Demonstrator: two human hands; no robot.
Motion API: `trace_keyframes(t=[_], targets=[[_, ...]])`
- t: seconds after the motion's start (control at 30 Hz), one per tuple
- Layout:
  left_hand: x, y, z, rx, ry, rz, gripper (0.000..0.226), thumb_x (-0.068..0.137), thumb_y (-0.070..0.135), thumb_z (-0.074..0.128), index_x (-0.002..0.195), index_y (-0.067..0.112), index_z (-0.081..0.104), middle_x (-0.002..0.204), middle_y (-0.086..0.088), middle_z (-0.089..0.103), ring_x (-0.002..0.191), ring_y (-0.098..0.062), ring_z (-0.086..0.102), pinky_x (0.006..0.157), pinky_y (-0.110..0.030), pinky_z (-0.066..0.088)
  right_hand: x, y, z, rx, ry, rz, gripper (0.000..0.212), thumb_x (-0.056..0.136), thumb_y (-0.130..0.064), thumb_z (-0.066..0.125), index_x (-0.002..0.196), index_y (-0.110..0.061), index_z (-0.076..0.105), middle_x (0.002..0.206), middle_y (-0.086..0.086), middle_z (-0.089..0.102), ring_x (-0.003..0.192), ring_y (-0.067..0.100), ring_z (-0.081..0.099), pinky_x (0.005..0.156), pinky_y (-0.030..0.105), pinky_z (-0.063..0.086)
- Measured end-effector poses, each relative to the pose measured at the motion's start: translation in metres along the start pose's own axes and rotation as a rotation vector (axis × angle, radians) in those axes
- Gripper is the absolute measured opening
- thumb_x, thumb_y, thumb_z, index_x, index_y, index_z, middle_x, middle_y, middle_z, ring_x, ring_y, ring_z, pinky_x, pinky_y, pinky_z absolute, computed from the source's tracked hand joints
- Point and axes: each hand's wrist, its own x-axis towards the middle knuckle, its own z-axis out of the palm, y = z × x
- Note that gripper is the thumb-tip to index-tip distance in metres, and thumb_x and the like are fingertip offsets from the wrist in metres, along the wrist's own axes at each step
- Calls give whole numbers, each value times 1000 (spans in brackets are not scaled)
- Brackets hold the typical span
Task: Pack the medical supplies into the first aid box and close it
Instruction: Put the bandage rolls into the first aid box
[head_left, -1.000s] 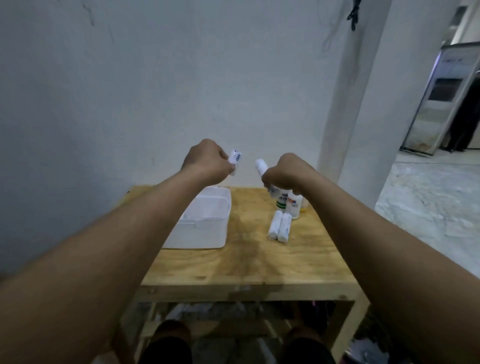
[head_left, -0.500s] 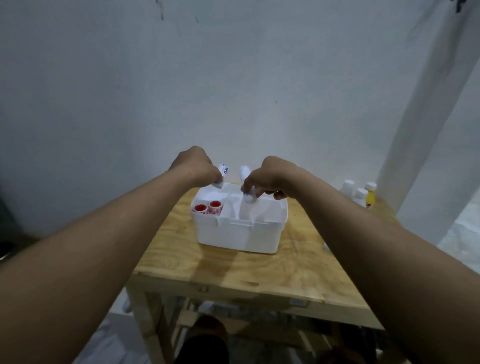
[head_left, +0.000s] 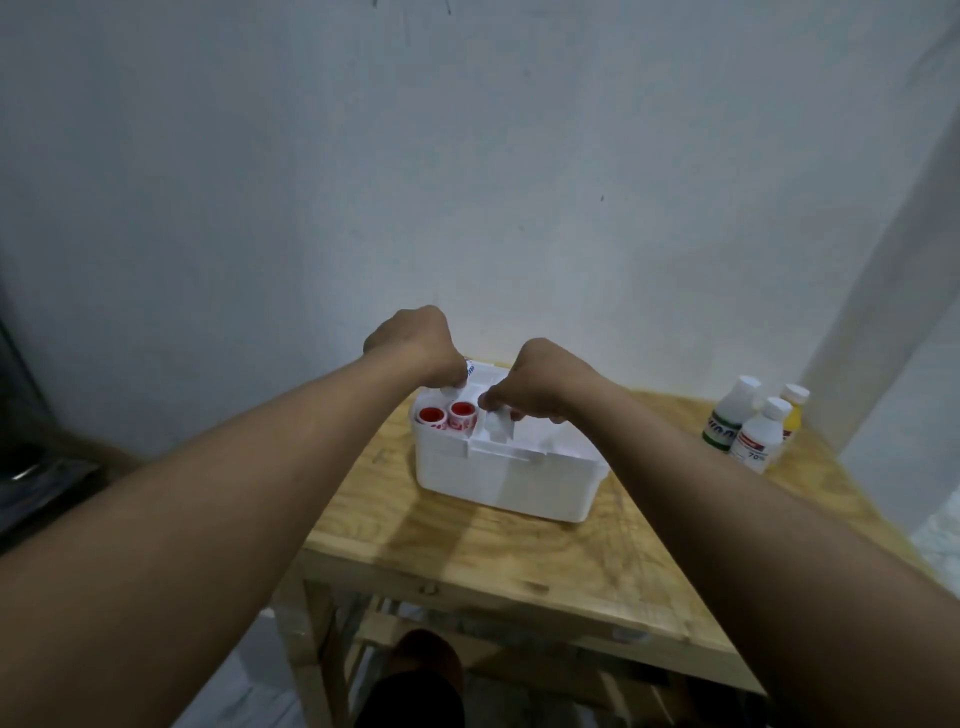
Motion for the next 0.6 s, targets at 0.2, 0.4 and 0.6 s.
trace_keyframes(t=[0.2, 0.4, 0.6], targets=[[2, 2, 6, 86, -11, -1, 27, 73, 30, 81, 88, 15, 66, 84, -2, 66, 70, -19, 60, 53, -27, 39, 13, 6, 10, -53, 64, -13, 14, 83, -18, 69, 83, -4, 67, 65, 7, 57, 54, 20, 47, 57, 30, 43], [5, 3, 9, 136, -1, 3, 28, 74, 35, 81, 79, 14, 63, 79, -2, 65, 68, -20, 60, 51, -27, 38, 20, 14, 16, -34, 91, -25, 20, 80, -22, 76, 82, -7, 63, 80, 9, 68, 67, 22, 58, 57, 31, 46], [5, 5, 11, 159, 16, 6, 29, 76, 34, 81, 77, 14, 60, 78, -3, 65, 67, -20, 59, 51, -27, 37, 25, 17, 24, -37, 141, -66, 26, 82, -26, 73, 103, -11, 67, 94, 4, 69, 84, 21, 65, 76, 36, 56]])
